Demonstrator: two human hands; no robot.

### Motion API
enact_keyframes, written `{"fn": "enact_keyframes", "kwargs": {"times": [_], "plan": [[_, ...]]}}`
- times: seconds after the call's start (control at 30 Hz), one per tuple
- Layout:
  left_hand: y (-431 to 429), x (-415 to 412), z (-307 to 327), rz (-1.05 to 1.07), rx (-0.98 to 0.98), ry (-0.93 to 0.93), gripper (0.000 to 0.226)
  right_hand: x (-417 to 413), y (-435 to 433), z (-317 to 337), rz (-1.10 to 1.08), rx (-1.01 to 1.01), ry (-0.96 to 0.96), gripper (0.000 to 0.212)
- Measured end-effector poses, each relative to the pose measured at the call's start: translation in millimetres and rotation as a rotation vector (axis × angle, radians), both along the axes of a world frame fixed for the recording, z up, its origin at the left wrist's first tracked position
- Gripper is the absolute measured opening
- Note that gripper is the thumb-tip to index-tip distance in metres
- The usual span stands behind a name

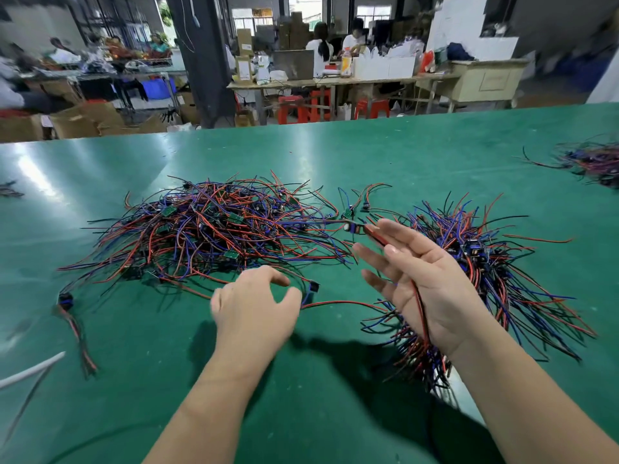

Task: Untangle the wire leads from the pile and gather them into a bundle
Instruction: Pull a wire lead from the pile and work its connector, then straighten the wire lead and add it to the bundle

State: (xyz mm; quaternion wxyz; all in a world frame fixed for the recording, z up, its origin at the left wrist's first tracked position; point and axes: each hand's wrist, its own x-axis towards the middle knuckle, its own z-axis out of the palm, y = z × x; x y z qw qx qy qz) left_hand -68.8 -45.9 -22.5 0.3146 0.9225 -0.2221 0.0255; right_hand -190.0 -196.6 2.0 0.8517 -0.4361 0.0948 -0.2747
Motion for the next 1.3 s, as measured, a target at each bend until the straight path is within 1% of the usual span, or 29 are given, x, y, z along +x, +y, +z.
{"fn": "enact_keyframes", "kwargs": {"times": [0.03, 0.07, 0.1, 0.13, 0.2, 0.23, 0.27, 0.3, 0.33, 0.37, 0.4, 0.43, 0.5, 0.6, 0.67, 0.73, 0.77, 0.83, 0.87, 0.93, 0.97, 1.03, 1.1, 1.17, 1.23, 1.3], "plan": [[1, 1, -3, 0.057, 0.123, -0.061, 0.015, 0, -1, 1, -0.003, 0.027, -0.017, 0.029], [2, 0, -4, 0.105, 0.201, -0.115, 0.018, 0, -1, 2, -0.008, 0.044, -0.032, 0.029], [3, -1, -2, 0.14, 0.233, -0.162, 0.019, 0, -1, 3, -0.011, 0.055, -0.044, 0.029], [3, -3, 1, 0.165, 0.223, -0.215, 0.017, -1, -2, 4, -0.012, 0.062, -0.055, 0.03], [5, -2, 8, 0.174, 0.09, -0.34, 0.018, -2, -2, 6, -0.005, 0.065, -0.073, 0.031], [7, -2, 11, 0.151, 0.0, -0.407, 0.025, -2, -1, 6, 0.005, 0.054, -0.077, 0.032], [8, -3, 14, 0.09, -0.096, -0.454, 0.033, -2, 0, 6, 0.021, 0.034, -0.08, 0.033], [8, -5, 17, -0.023, -0.233, -0.44, 0.038, -2, 1, 5, 0.043, 0.009, -0.08, 0.033], [7, -8, 21, -0.155, -0.408, -0.326, 0.04, -2, 4, 5, 0.068, -0.02, -0.077, 0.034], [4, -15, 25, -0.278, -0.581, -0.158, 0.037, -2, 6, 5, 0.096, -0.053, -0.065, 0.034], [0, -21, 26, -0.366, -0.714, 0.008, 0.032, -2, 9, 4, 0.128, -0.087, -0.043, 0.034], [-4, -25, 28, -0.434, -0.797, 0.139, 0.029, -2, 12, 2, 0.162, -0.12, -0.015, 0.033], [-10, -30, 24, -0.486, -0.889, 0.251, 0.03, -2, 17, 0, 0.237, -0.173, 0.045, 0.03], [-13, -32, 20, -0.45, -1.056, 0.444, 0.027, -2, 23, -4, 0.342, -0.199, 0.159, 0.028], [-13, -31, 20, -0.417, -1.1, 0.518, 0.028, -2, 26, -6, 0.361, -0.236, 0.248, 0.022], [-13, -31, 21, -0.403, -1.106, 0.559, 0.028, 0, 26, -7, 0.289, -0.283, 0.306, 0.014], [-12, -30, 22, -0.412, -1.088, 0.575, 0.027, 1, 24, -8, 0.233, -0.286, 0.319, 0.014], [-11, -31, 22, -0.459, -1.0, 0.597, 0.024, 3, 21, -7, 0.139, -0.262, 0.311, 0.012], [-11, -32, 21, -0.494, -0.947, 0.609, 0.024, 2, 20, -5, 0.111, -0.256, 0.299, 0.015], [-11, -36, 20, -0.571, -0.868, 0.642, 0.026, 0, 17, -4, 0.093, -0.303, 0.276, 0.029], [-11, -38, 19, -0.599, -0.842, 0.656, 0.027, 0, 16, -4, 0.078, -0.353, 0.276, 0.03], [-11, -39, 19, -0.629, -0.791, 0.677, 0.025, -3, 14, -3, 0.026, -0.435, 0.282, 0.025], [-11, -38, 19, -0.649, -0.716, 0.699, 0.023, -4, 9, -1, -0.051, -0.47, 0.276, 0.024], [-9, -38, 18, -0.685, -0.616, 0.735, 0.028, -7, 1, 4, -0.151, -0.448, 0.275, 0.026], [-8, -39, 16, -0.733, -0.545, 0.796, 0.028, -10, -9, 10, -0.261, -0.348, 0.271, 0.018], [-6, -42, 14, -0.797, -0.488, 0.878, 0.024, -13, -18, 16, -0.343, -0.207, 0.252, 0.005]]}}
